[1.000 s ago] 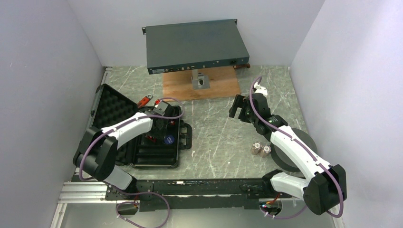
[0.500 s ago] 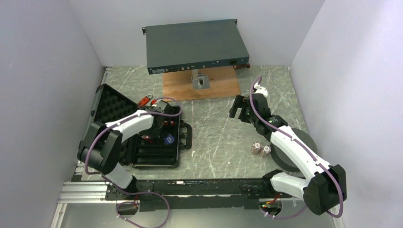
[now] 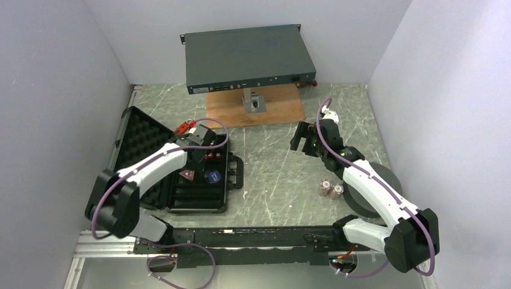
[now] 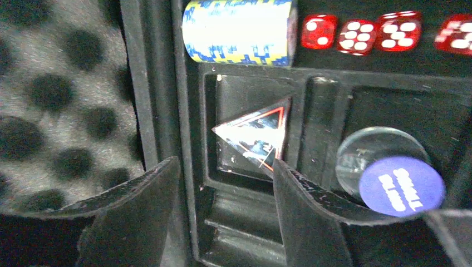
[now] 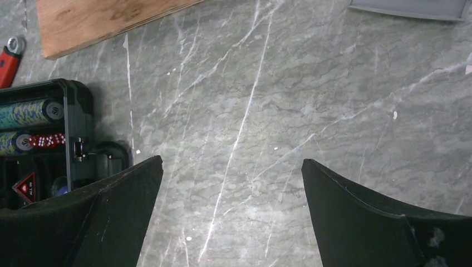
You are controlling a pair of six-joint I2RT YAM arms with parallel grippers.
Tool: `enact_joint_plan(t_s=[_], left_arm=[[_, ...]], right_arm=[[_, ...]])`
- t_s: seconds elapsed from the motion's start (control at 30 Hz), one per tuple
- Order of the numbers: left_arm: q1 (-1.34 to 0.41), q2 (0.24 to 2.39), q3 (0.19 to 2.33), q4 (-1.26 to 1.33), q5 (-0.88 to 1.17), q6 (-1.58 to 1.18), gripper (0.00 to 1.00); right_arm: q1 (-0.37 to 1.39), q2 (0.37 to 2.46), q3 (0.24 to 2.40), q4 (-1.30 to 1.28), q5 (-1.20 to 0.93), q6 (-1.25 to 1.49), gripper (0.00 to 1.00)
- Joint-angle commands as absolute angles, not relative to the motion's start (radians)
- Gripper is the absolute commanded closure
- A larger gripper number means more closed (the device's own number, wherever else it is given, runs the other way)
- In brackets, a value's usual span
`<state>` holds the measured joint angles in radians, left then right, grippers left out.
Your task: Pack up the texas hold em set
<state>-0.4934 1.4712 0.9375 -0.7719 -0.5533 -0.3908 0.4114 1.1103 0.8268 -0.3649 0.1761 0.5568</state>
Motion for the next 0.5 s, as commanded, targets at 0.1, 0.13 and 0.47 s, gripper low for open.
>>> enact_joint_plan(t_s=[0.1, 0.13, 0.47], left_arm=[[-0.541, 1.254, 0.979, -0.765, -0.467, -0.296, 0.2], [-0.546, 1.227, 0.986, -0.77, -0.463, -0.281, 0.17], [-0.561, 1.074, 1.025, -0.79, -0.468, -0.185, 0.0]], right_arm=[[0.407, 1.104, 0.855, -0.349, 0.161, 0.546, 0.0], [0.407, 1.103, 0.857, -0.351, 0.159, 0.546, 0.0], [0.408, 1.11, 0.879, -0.404, 0.13, 0.542, 0.0]])
